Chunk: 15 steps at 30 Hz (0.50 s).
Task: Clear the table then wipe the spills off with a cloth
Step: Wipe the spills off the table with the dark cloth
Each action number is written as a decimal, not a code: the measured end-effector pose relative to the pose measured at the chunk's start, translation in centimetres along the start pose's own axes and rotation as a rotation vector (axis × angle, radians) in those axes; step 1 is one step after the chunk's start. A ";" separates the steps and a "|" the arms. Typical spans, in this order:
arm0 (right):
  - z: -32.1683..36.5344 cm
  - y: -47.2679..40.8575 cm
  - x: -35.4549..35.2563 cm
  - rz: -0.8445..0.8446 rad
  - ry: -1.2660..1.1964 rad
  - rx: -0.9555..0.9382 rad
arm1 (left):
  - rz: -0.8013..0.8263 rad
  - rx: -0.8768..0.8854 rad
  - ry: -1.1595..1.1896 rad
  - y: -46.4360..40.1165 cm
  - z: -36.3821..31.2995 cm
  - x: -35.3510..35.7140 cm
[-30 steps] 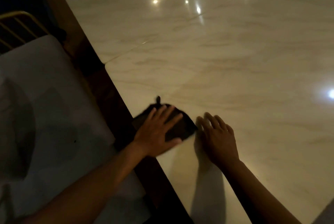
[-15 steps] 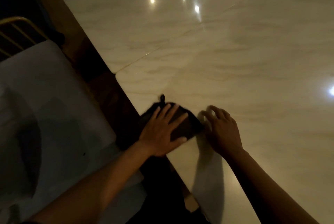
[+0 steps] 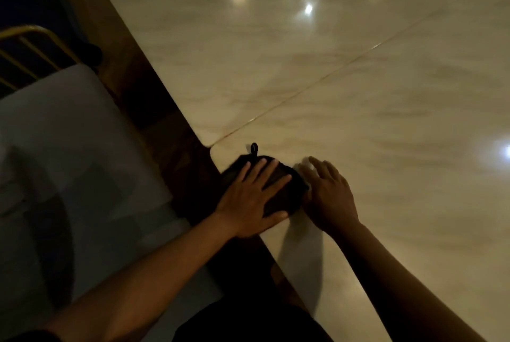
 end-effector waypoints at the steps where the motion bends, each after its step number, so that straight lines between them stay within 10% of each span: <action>1: 0.1 -0.2 0.0 0.005 -0.006 -0.003 | -0.006 -0.001 -0.006 -1.1 1.6 -0.6; 7: -0.3 -0.5 0.1 0.023 0.006 0.016 | -0.073 -0.342 0.035 -8.4 10.5 -4.7; 15: -2.2 -2.6 -1.1 -0.009 -0.056 0.124 | 0.021 0.082 -0.015 -5.2 3.4 -2.0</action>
Point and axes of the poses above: each hand's wrist, its own y-axis away from the middle knuckle, its own x-axis out of the palm, z = x × y, the point moved 6 cm from there along -y, towards the middle knuckle, and after that the axes turned 10 degrees about y, right-handed, at the moved point
